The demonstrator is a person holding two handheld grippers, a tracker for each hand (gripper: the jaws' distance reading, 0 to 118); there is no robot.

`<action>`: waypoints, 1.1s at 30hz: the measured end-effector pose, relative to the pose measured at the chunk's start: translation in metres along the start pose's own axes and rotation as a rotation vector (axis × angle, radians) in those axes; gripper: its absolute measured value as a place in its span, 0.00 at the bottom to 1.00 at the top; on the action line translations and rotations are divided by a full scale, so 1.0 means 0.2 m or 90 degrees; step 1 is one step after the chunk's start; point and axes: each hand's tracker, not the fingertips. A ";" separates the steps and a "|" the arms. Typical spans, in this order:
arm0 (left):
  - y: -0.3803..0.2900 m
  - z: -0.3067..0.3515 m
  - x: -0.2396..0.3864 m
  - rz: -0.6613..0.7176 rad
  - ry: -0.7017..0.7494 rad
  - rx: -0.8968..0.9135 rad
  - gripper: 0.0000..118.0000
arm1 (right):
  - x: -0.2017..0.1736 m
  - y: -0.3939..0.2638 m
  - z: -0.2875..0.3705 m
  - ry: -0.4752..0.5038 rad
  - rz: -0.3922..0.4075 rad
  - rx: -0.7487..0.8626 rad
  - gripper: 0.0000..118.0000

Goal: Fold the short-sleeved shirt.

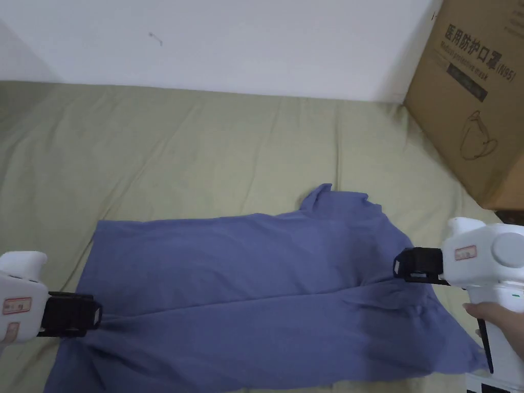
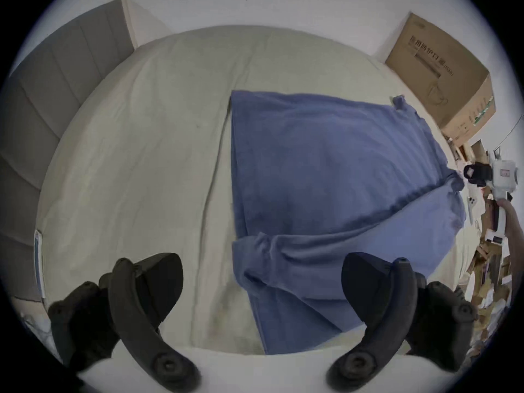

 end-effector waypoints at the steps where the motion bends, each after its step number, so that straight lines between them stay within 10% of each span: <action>1: -0.03 0.05 0.01 0.001 -0.001 0.028 0.97 | 0.00 -0.03 0.06 0.007 -0.003 0.023 0.97; 7: -0.37 0.44 0.08 0.069 -0.044 0.308 0.95 | -0.06 -0.36 0.51 0.104 0.003 0.253 0.96; 9: -0.48 0.54 0.14 0.053 -0.031 0.383 0.80 | -0.11 -0.48 0.63 0.118 0.011 0.331 0.89; 11: -0.55 0.62 0.20 0.002 0.025 0.397 0.36 | -0.18 -0.61 0.76 0.147 0.008 0.404 0.61; 12: -0.57 0.64 0.22 -0.007 0.047 0.397 0.03 | -0.21 -0.63 0.78 0.140 0.006 0.424 0.20; 13: -0.59 0.66 0.25 -0.010 0.057 0.397 0.01 | -0.24 -0.65 0.81 0.134 0.007 0.437 0.00; 15: -0.60 0.69 0.25 0.002 0.021 0.404 0.01 | -0.26 -0.65 0.83 0.142 0.005 0.428 0.00; 20: -0.40 0.51 0.15 0.042 0.034 0.134 0.01 | -0.29 -0.56 0.79 0.103 0.071 0.389 0.00; 24: -0.37 0.17 0.00 0.142 -0.036 0.036 0.02 | -0.21 -0.53 0.72 0.187 0.039 0.325 0.00; 25: -0.36 0.11 -0.02 0.151 -0.023 0.039 0.10 | -0.20 -0.53 0.70 0.203 0.023 0.316 0.00; 26: -0.36 0.03 -0.04 0.151 0.005 0.017 0.35 | -0.19 -0.53 0.68 0.190 0.011 0.304 0.00; 27: -0.37 -0.04 -0.03 0.152 0.026 -0.013 0.84 | -0.18 -0.53 0.67 0.174 0.006 0.299 0.00; 28: -0.39 -0.08 -0.03 0.149 0.045 -0.011 1.00 | -0.17 -0.54 0.66 0.149 0.010 0.292 0.00; 33: -0.42 -0.17 0.09 0.038 0.072 -0.031 0.96 | -0.13 -0.54 0.62 0.120 0.044 0.271 0.00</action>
